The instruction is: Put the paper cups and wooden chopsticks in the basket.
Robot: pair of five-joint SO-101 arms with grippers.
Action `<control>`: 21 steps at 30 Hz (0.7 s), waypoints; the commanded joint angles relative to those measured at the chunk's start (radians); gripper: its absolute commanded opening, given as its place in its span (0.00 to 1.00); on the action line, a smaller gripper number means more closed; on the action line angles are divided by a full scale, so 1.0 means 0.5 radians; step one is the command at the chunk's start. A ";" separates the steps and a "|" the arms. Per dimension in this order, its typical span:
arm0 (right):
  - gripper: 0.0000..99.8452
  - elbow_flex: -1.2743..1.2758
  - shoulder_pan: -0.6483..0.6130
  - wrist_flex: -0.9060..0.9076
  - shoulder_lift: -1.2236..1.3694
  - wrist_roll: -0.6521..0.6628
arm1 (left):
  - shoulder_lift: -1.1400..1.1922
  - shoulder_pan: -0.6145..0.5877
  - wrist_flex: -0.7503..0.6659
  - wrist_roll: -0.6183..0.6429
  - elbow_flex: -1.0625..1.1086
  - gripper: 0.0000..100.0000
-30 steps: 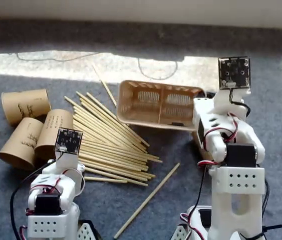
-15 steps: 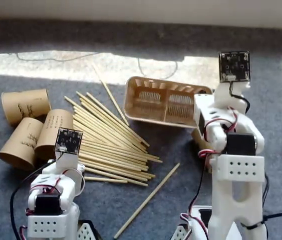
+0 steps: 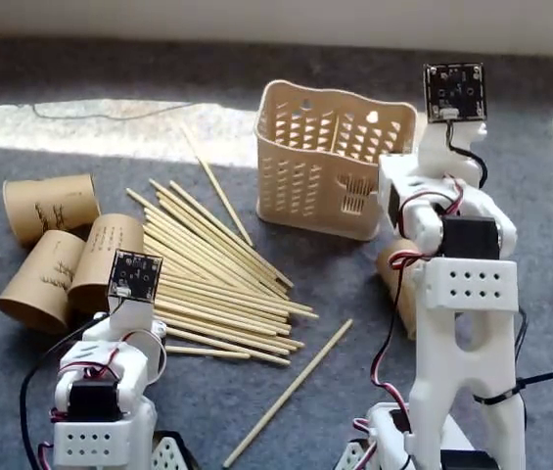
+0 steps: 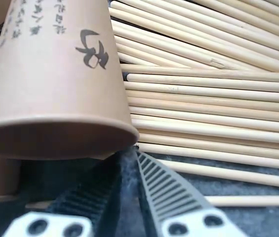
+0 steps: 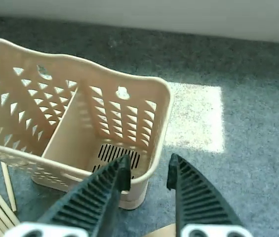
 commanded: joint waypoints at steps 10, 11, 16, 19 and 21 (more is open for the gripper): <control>0.13 -0.305 -0.118 0.489 -0.201 -0.003 | -0.008 -0.026 0.009 -0.006 0.038 0.00; 0.13 -0.308 -0.118 0.526 -0.229 0.000 | -0.008 -0.026 0.009 -0.006 0.038 0.00; 0.13 -0.305 -0.112 0.763 -0.354 0.021 | -0.008 -0.026 0.009 -0.006 0.038 0.00; 0.13 -0.299 -0.112 0.953 -0.416 0.144 | -0.008 -0.026 0.009 -0.006 0.038 0.00; 0.13 -0.296 -0.109 1.057 -0.459 0.166 | -0.008 -0.026 0.009 -0.006 0.038 0.00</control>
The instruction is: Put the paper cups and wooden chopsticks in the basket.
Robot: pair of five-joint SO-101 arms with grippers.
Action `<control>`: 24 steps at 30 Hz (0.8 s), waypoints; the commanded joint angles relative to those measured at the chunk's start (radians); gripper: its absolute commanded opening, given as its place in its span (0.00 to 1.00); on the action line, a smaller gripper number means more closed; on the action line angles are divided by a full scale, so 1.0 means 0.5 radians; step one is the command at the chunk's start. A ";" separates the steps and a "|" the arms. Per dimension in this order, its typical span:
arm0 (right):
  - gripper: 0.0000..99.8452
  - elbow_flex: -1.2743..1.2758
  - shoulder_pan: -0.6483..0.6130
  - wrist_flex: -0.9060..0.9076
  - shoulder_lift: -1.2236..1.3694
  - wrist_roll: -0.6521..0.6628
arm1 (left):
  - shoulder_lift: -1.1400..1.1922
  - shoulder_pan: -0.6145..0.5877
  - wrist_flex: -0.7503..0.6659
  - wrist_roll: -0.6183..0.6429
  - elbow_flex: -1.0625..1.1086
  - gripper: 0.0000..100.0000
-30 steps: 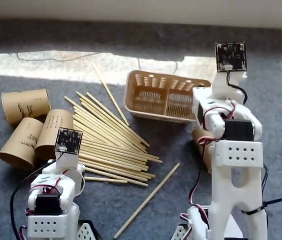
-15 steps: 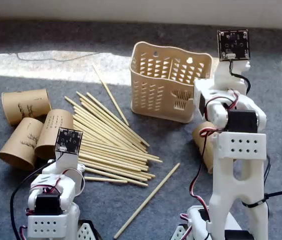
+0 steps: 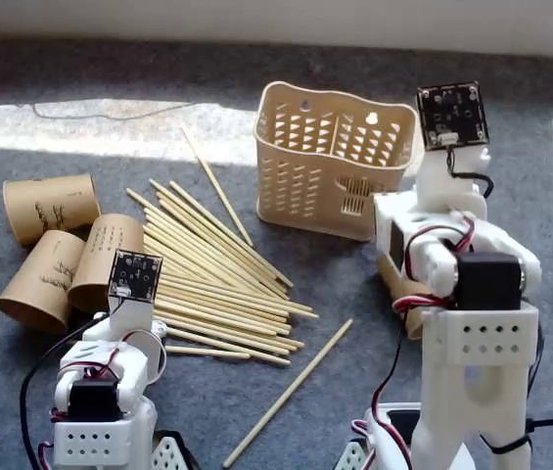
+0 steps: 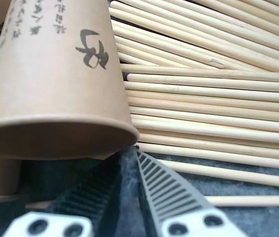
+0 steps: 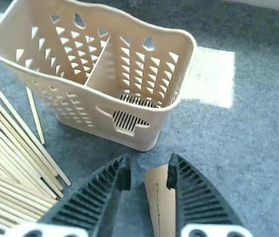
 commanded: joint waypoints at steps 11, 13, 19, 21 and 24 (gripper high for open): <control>0.13 0.137 -0.014 0.618 -0.419 0.049 | -0.008 -0.026 0.009 -0.006 0.038 0.00; 0.13 0.238 -0.014 0.634 -0.480 0.043 | -0.008 -0.026 0.009 -0.006 0.038 0.00; 0.14 0.575 0.272 0.508 -0.520 -0.147 | -0.008 -0.026 0.009 -0.006 0.038 0.00; 0.14 0.698 0.361 0.419 -0.523 -0.147 | -0.008 -0.026 0.009 -0.006 0.038 0.00; 0.14 0.833 0.456 0.302 -0.535 -0.147 | -0.008 -0.026 0.009 -0.006 0.038 0.00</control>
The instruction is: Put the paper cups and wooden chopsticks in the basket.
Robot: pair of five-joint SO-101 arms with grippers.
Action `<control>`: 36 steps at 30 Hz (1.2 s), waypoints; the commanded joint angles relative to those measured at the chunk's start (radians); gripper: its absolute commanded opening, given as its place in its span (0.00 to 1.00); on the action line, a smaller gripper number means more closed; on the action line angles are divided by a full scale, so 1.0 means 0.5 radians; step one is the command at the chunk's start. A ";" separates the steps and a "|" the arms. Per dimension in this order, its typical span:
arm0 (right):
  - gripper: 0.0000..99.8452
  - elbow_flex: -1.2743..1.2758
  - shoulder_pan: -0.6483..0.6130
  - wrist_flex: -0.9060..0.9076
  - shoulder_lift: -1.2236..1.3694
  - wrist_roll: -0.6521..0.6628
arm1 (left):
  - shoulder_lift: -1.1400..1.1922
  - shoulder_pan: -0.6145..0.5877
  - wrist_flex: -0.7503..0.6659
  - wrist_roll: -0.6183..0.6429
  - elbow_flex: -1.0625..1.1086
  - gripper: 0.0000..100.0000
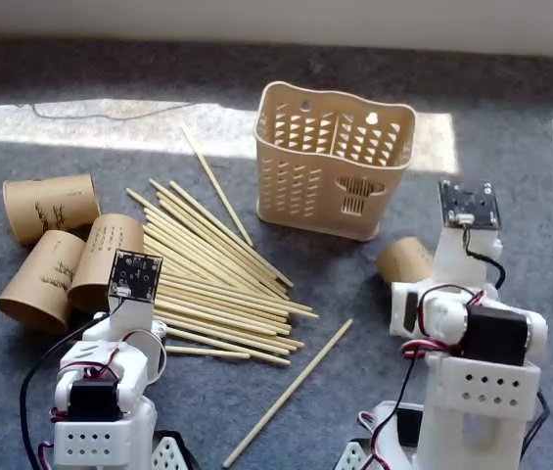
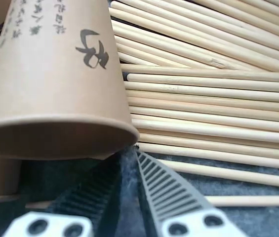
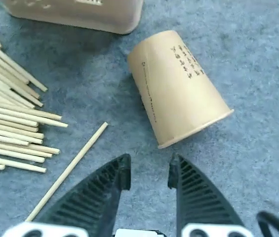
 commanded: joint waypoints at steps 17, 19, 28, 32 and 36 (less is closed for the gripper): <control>0.14 0.787 0.189 -0.898 -0.029 -0.028 | -0.008 -0.026 0.009 -0.006 0.038 0.00; 0.14 0.845 0.189 -0.990 -0.041 -0.028 | -0.008 -0.026 0.009 -0.006 0.038 0.00; 0.13 0.980 0.183 -1.192 -0.041 -0.031 | -0.008 -0.026 0.009 -0.006 0.038 0.00; 0.08 0.965 0.192 -1.177 -0.041 -0.028 | -0.008 -0.026 0.009 -0.006 0.038 0.00; 0.04 0.959 0.192 -1.088 -0.041 -0.015 | -0.008 -0.026 0.009 -0.006 0.038 0.00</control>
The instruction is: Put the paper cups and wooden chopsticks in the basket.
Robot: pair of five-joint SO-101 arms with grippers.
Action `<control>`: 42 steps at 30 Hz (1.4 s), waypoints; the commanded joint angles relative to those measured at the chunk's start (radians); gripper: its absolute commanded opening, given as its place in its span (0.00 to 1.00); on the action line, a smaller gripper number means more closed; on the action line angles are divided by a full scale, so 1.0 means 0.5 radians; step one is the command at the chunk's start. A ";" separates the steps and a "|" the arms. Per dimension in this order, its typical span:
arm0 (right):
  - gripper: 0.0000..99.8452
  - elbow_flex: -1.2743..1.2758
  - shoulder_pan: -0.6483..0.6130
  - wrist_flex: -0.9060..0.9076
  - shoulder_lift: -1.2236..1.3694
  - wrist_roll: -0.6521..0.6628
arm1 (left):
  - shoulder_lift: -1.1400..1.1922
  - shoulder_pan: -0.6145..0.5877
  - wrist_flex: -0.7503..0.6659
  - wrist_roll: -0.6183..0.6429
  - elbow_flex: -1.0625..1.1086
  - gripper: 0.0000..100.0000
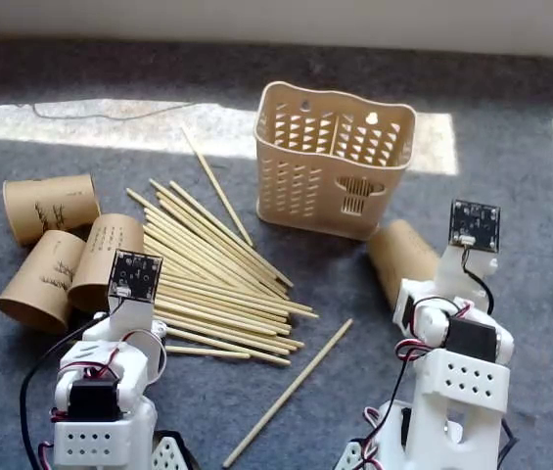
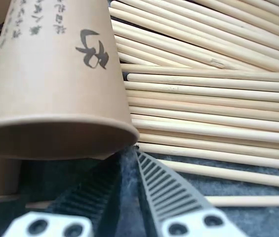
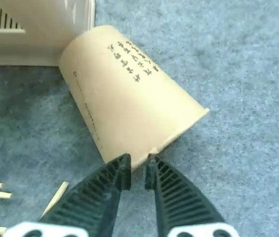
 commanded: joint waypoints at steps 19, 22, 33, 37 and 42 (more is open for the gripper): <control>0.00 -0.612 0.011 0.698 -0.011 0.212 | -0.008 -0.026 0.009 -0.006 0.038 0.00; 0.00 -0.680 0.011 0.787 -0.011 0.245 | -0.008 -0.026 0.009 -0.006 0.038 0.00; 0.00 -0.941 0.305 1.048 -0.011 0.322 | -0.008 -0.026 0.009 -0.006 0.038 0.00; 0.00 -0.953 0.379 1.128 -0.011 0.448 | -0.008 -0.026 0.009 -0.006 0.038 0.00; 0.00 -0.950 0.496 1.137 -0.011 0.516 | -0.008 -0.026 0.009 -0.006 0.038 0.00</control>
